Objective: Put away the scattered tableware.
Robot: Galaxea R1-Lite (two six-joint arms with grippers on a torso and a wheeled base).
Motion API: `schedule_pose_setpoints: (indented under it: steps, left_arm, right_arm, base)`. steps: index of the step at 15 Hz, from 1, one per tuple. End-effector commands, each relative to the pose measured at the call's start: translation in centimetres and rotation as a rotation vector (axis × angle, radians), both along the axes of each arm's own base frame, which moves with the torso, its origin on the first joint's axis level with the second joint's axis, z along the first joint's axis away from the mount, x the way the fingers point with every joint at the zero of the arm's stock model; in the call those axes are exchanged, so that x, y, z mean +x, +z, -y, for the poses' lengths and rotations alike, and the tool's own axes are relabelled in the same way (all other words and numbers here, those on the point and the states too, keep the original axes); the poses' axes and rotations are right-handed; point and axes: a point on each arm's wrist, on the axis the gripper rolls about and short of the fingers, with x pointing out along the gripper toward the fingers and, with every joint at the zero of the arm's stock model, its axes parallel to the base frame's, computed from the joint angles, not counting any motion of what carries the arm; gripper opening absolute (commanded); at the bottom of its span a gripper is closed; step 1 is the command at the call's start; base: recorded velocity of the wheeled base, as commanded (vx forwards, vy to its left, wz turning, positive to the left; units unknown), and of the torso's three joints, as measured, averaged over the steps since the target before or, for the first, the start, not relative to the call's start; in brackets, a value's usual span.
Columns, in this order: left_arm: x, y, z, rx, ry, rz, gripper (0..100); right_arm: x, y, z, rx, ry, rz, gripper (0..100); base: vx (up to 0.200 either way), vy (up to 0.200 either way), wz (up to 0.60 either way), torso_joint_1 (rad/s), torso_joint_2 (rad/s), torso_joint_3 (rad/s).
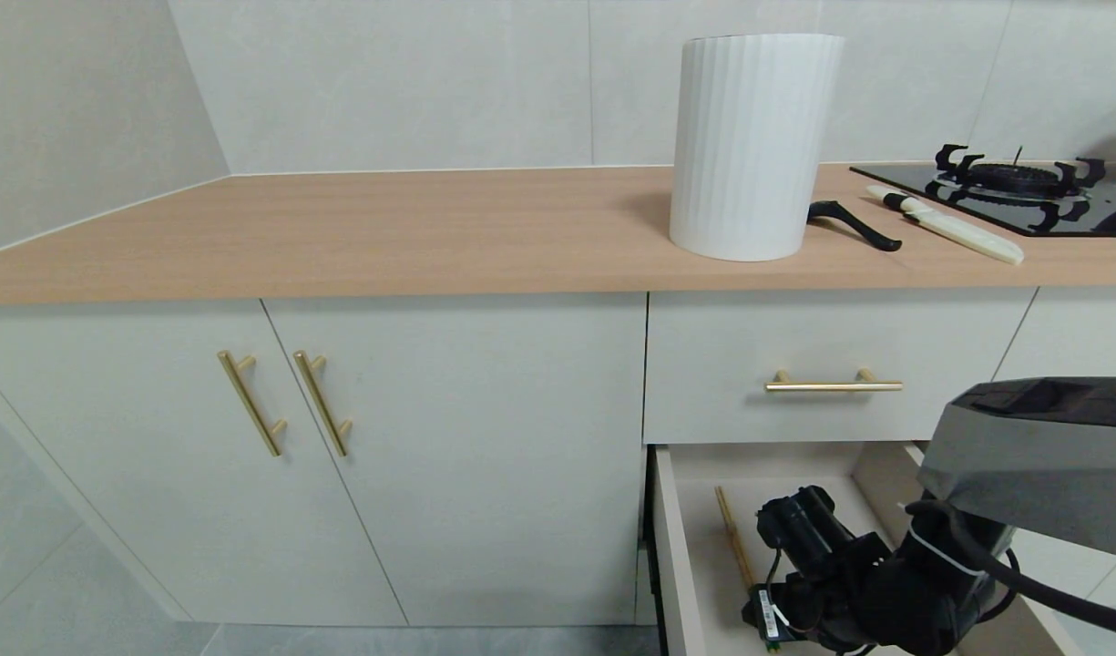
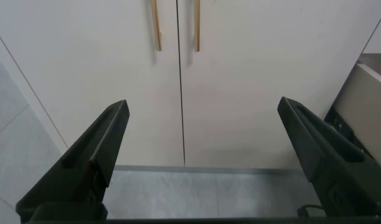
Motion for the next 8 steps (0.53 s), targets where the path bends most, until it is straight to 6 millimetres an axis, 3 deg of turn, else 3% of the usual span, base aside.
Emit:
schedule_pose_setpoints:
  steps: [1,3,8]
  left_arm:
    - [0.0,0.0,0.0,-0.001,0.0,0.0,100]
    - [0.0,0.0,0.0,-0.001,0.0,0.0,100]
    - [0.0,0.0,0.0,-0.001,0.0,0.0,100]
  right_arm:
    - [0.0,0.3,0.0,0.003,0.0,0.006,100]
    - [-0.2,1.1,0.1,0.01,-0.002,0.025,100]
    - [-3.8,12.9,2.2,0.098,0.049,0.246,100]
  base:
    - [0.0,0.0,0.0,0.0,0.0,0.0]
    - [0.0,0.0,0.0,0.0,0.0,0.0]
    - [0.0,0.0,0.0,0.0,0.0,0.0]
